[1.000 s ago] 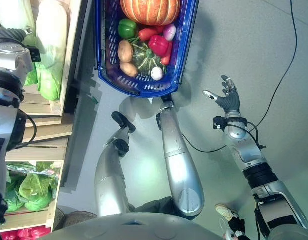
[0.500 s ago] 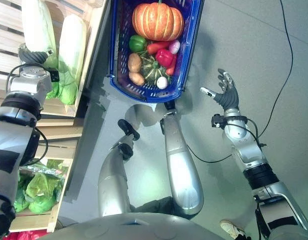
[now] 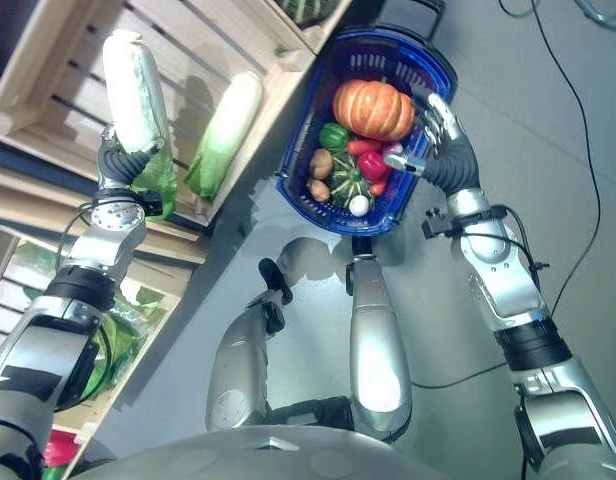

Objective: Pick up fruits and vegetables into the basket

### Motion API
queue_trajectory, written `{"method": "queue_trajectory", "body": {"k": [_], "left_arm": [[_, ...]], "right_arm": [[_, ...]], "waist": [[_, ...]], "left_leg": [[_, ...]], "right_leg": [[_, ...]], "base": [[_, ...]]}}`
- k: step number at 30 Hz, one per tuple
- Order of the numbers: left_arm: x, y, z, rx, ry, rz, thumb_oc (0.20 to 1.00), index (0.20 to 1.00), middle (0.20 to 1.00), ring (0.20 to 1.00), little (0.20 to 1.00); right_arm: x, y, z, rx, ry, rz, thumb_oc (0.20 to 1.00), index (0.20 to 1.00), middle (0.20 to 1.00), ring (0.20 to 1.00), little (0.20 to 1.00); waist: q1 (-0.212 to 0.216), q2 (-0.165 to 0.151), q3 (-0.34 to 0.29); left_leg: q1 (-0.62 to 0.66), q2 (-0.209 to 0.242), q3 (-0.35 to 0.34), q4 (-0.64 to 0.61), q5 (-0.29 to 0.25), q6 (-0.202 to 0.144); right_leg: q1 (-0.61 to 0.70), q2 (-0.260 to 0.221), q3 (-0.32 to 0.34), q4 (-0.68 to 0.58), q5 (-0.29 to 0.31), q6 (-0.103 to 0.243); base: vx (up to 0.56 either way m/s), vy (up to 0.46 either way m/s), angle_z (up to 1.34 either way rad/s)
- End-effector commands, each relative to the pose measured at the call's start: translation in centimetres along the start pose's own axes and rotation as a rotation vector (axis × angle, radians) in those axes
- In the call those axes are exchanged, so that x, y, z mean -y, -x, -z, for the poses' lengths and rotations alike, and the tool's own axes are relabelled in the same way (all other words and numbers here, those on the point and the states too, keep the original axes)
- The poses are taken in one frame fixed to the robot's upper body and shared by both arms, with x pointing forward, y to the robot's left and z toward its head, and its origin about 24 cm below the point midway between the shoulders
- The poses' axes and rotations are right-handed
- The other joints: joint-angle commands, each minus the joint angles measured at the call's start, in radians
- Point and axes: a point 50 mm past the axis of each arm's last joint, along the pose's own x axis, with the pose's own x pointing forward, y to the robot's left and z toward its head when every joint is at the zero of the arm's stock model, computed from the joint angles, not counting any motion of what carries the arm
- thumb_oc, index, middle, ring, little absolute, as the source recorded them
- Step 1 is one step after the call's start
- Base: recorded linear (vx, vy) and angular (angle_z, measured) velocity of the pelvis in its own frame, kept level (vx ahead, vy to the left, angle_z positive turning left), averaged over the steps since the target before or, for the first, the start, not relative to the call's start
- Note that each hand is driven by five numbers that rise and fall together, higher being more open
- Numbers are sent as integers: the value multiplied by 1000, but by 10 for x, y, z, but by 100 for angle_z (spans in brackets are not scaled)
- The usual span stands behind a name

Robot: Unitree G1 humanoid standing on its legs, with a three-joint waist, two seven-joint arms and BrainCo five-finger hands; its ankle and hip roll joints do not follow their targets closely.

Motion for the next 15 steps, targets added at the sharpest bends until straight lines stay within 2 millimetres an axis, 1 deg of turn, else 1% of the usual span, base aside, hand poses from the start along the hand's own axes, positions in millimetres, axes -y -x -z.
{"method": "queue_trajectory", "body": {"k": [1,2,4,5,9,11,12,15], "left_arm": [[-32,-4,-17,140,-35,-124,200,200,200,200,200],[-30,-2,-27,208,-36,-108,200,200,200,200,200],[-28,-1,-35,246,-27,-86,200,200,200,200,200],[-25,0,-43,289,-43,-70,200,200,200,200,200],[-13,5,-67,426,-106,0,200,200,200,200,200],[-8,7,-75,469,-123,21,200,200,200,200,200],[-3,10,-80,505,-133,48,200,200,200,200,200],[11,16,-94,567,-142,111,200,200,200,200,200]], "right_arm": [[-15,-11,-28,136,-93,-41,1000,1000,1000,1000,1000],[-25,-18,-33,144,-114,-73,1000,1000,1000,1000,1000],[-34,-24,-36,147,-159,-95,1000,1000,1000,1000,1000],[-40,-27,-37,145,-216,-110,1000,1000,1000,1000,1000],[-61,-35,-43,148,-388,-171,1000,1000,1000,1000,1000],[-69,-37,-44,141,-458,-196,1000,1000,1000,1000,1000],[-75,-39,-47,145,-512,-213,1000,1000,1000,1000,1000],[-90,-44,-51,149,-568,-231,1000,1000,1000,1000,1000]], "waist": [[18,-21,-21],[38,-27,-27],[53,-32,-35],[63,-36,-40],[87,-44,-55],[95,-46,-58],[103,-48,-62],[121,-52,-70]], "left_leg": [[-13,-26,15,106,-95,36],[8,-30,6,100,-94,39],[18,-31,0,98,-92,42],[28,-32,-4,95,-93,44],[50,-36,-13,91,-95,49],[55,-38,-16,90,-96,50],[61,-41,-19,88,-97,52],[72,-43,-26,89,-102,54]], "right_leg": [[103,-43,-23,-93,-7,63],[135,-49,-36,-106,0,63],[152,-53,-44,-112,4,64],[167,-55,-51,-117,6,64],[202,-60,-65,-133,14,69],[212,-61,-70,-138,17,70],[221,-63,-75,-143,19,72],[244,-67,-87,-155,24,77]], "base": [[-1,-78,17],[4,-108,25],[11,-100,23],[14,-88,19],[6,-79,10],[1,-55,15],[-12,-70,19],[-9,-70,17]]}}
